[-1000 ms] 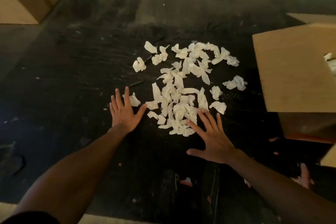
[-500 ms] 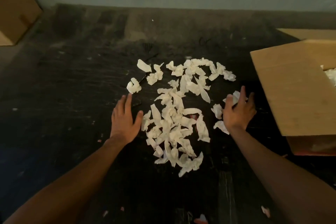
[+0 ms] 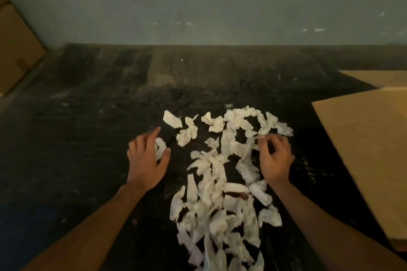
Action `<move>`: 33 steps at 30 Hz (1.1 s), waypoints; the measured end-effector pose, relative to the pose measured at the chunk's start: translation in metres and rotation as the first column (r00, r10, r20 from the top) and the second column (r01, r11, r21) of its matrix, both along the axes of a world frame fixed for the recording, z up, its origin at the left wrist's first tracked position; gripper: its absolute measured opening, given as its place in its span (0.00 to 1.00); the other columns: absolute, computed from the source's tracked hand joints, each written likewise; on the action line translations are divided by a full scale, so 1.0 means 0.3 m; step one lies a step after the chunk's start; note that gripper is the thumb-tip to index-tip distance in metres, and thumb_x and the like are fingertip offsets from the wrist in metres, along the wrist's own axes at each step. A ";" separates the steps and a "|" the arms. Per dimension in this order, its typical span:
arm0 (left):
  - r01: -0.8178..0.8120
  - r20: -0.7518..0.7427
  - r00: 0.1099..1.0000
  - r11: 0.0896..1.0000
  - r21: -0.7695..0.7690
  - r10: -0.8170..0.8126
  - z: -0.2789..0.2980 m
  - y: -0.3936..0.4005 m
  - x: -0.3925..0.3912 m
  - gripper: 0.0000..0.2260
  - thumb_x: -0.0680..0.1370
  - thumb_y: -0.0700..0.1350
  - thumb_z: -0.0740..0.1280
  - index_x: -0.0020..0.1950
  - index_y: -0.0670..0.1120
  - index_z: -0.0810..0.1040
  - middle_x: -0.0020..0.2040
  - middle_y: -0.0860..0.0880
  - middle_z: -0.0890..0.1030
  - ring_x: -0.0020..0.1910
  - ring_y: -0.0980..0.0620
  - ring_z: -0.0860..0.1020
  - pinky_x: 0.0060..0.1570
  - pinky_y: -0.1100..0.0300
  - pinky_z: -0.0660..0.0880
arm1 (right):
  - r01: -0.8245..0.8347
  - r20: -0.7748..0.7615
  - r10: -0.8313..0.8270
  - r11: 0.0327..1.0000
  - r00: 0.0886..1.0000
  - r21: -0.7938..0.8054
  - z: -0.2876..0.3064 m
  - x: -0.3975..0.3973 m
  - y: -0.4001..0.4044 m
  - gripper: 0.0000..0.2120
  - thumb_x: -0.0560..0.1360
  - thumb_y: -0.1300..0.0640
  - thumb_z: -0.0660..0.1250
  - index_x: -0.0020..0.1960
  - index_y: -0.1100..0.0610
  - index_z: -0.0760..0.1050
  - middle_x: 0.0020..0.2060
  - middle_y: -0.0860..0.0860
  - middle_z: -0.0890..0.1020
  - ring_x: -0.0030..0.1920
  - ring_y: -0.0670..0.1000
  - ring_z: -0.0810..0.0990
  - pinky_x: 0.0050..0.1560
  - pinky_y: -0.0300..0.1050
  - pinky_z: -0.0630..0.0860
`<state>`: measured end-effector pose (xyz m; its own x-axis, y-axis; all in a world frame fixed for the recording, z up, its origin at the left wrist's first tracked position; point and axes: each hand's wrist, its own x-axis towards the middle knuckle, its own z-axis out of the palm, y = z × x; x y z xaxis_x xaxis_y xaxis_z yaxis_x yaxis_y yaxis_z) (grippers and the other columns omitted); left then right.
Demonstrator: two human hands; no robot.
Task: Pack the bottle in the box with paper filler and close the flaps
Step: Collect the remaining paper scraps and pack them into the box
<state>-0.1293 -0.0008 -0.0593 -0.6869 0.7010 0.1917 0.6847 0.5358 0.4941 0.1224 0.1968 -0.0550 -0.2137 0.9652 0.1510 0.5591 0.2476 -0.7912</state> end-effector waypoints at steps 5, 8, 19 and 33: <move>-0.091 0.183 0.975 0.980 -0.176 0.124 -0.050 0.237 -0.215 0.34 0.78 0.65 0.58 0.80 0.58 0.46 0.80 0.44 0.54 0.78 0.38 0.53 0.73 0.34 0.52 | 0.080 0.321 -0.019 0.981 0.947 -0.177 0.038 -0.166 0.313 0.28 0.76 0.29 0.50 0.74 0.37 0.61 0.79 0.52 0.54 0.78 0.60 0.49 0.73 0.73 0.46; -0.001 0.212 0.976 0.967 -0.256 0.057 -0.081 0.341 -0.262 0.35 0.77 0.69 0.54 0.79 0.62 0.42 0.82 0.49 0.48 0.79 0.40 0.48 0.72 0.32 0.42 | -0.061 0.497 0.204 0.955 0.843 -0.290 0.009 -0.250 0.468 0.40 0.65 0.17 0.38 0.75 0.29 0.45 0.80 0.51 0.41 0.79 0.62 0.38 0.71 0.76 0.40; 0.423 0.266 0.894 0.875 -0.234 -0.360 -0.053 0.305 -0.091 0.25 0.81 0.60 0.57 0.76 0.53 0.65 0.79 0.55 0.61 0.78 0.56 0.52 0.78 0.49 0.48 | -0.504 0.528 0.733 0.679 0.429 -0.534 0.050 -0.348 0.267 0.42 0.64 0.18 0.49 0.74 0.34 0.60 0.80 0.45 0.50 0.79 0.60 0.47 0.74 0.70 0.50; 0.264 0.273 0.942 0.932 -0.247 -0.194 0.036 0.448 -0.264 0.31 0.80 0.58 0.61 0.80 0.54 0.52 0.80 0.46 0.55 0.79 0.43 0.54 0.75 0.40 0.57 | -0.402 0.621 0.714 0.697 0.323 -0.593 0.076 -0.205 0.161 0.30 0.81 0.37 0.35 0.80 0.46 0.42 0.80 0.54 0.42 0.78 0.57 0.33 0.76 0.62 0.34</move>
